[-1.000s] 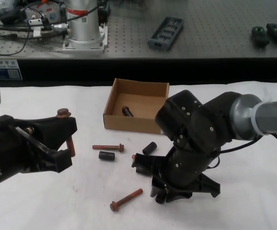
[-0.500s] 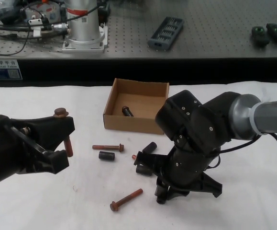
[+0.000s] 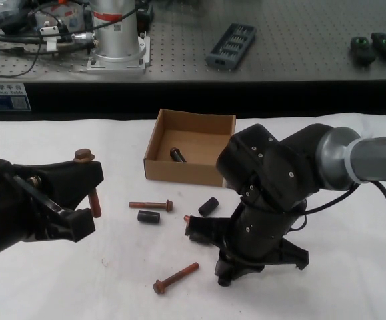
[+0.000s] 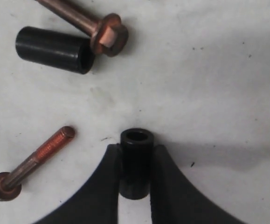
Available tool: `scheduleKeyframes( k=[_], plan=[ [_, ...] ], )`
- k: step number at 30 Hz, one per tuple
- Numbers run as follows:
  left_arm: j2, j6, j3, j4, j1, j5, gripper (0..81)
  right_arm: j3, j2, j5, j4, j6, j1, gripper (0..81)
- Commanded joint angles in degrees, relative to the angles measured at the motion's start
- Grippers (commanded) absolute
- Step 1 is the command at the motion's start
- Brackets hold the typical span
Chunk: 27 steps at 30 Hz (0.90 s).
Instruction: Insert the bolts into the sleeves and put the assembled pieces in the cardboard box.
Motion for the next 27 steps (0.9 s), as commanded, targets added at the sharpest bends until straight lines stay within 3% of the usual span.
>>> scheduleKeyframes(
  k=[1,3,11,27],
  plan=[
    [-0.74,-0.01,-0.22,-0.74,-0.01,0.56,0.6,1.08,2.04,0.12,5.89,-3.46,0.28,1.5],
    [-0.74,-0.01,-0.22,-0.74,-0.01,0.56,0.6,1.08,2.04,0.72,7.60,-7.16,0.28,0.3],
    [-0.74,-0.01,-0.22,-0.74,-0.01,0.56,0.6,1.08,2.04,6.70,13.52,-14.47,0.28,18.6],
    [-0.74,-0.01,-0.22,-0.74,-0.01,0.56,0.6,1.08,2.04,7.60,13.58,-17.16,0.28,18.3]
  ],
)
